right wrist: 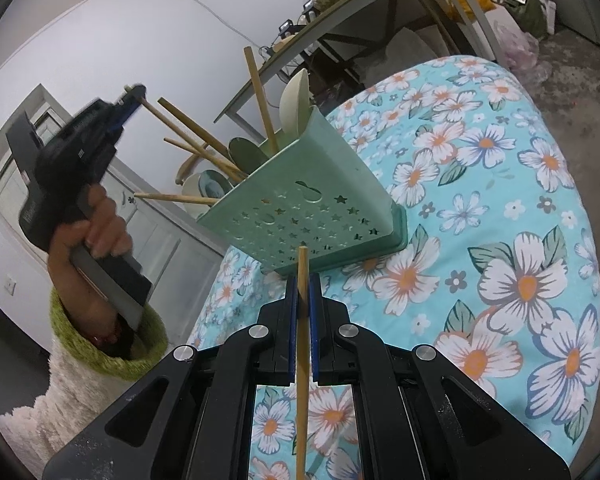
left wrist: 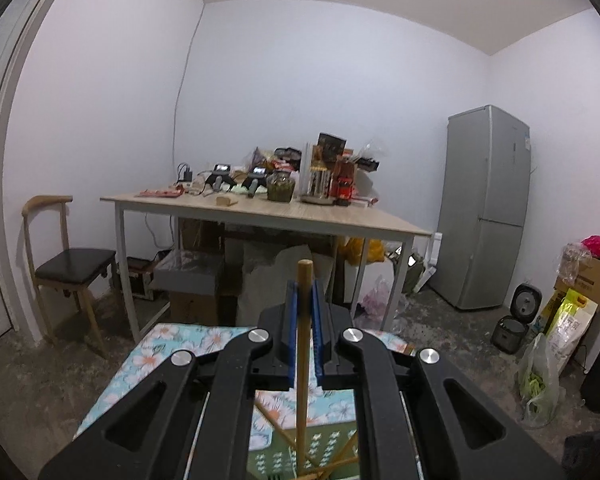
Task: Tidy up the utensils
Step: 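Lower the chopstick into the green holder and open the left tool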
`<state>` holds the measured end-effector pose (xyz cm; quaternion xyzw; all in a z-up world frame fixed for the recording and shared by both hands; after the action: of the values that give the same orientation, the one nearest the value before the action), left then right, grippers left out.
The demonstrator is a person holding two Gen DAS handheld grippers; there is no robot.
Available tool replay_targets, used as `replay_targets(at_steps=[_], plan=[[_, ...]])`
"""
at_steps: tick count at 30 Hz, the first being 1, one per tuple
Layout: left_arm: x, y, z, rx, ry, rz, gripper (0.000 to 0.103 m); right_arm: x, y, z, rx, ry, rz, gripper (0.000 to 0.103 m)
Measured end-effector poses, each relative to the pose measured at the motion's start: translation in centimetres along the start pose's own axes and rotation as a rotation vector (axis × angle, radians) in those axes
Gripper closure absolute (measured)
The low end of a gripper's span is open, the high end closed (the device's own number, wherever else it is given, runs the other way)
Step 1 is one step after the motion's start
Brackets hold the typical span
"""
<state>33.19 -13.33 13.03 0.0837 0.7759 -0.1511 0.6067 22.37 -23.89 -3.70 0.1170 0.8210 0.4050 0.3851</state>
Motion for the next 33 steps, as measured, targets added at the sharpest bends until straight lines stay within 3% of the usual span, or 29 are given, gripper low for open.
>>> replay_targets(at_steps=[9,10,12,13,22,27,33], plan=[[2.4,1.0,-1.0,0.020,0.076,-0.036,0.096,-0.2,1.0,-1.2,0.015,-0.019,-0.021,0.099],[2.3,1.2,-1.2,0.019,0.074,-0.037,0.094,-0.3,1.1,-1.4,0.019,-0.024,-0.025,0.099],[1.8,1.5,-2.1,0.016,0.059,-0.050,0.077,-0.4,1.4,-1.8,0.025,-0.032,-0.032,0.099],[1.5,1.8,-2.6,0.018,0.049,-0.059,0.074,-0.6,1.5,-2.1,0.026,-0.038,-0.035,0.099],[1.6,4.8,-8.7,0.014,0.017,-0.129,0.064,-3.1,4.5,-5.4,0.051,-0.126,-0.108,0.099],[4.9,8.0,-13.1,-0.065,-0.002,-0.156,0.054,-6.1,8.0,-7.2,0.047,-0.200,-0.186,0.099],[11.3,11.4,-15.5,-0.120,0.119,-0.208,0.047,-10.4,12.6,-8.2,0.058,-0.287,-0.305,0.099]])
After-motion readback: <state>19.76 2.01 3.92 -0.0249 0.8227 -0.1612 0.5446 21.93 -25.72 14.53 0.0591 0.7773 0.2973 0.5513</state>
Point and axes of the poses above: each gripper's, at about its wrist camera, not at the fingertips, and z roughly the way its jaws point, y to its left, x to its underside, the point moved 7 cm from there along z, roughly the way its jaws point, and after that the axes turned 1 degree about -z, right-handed, at the moved point
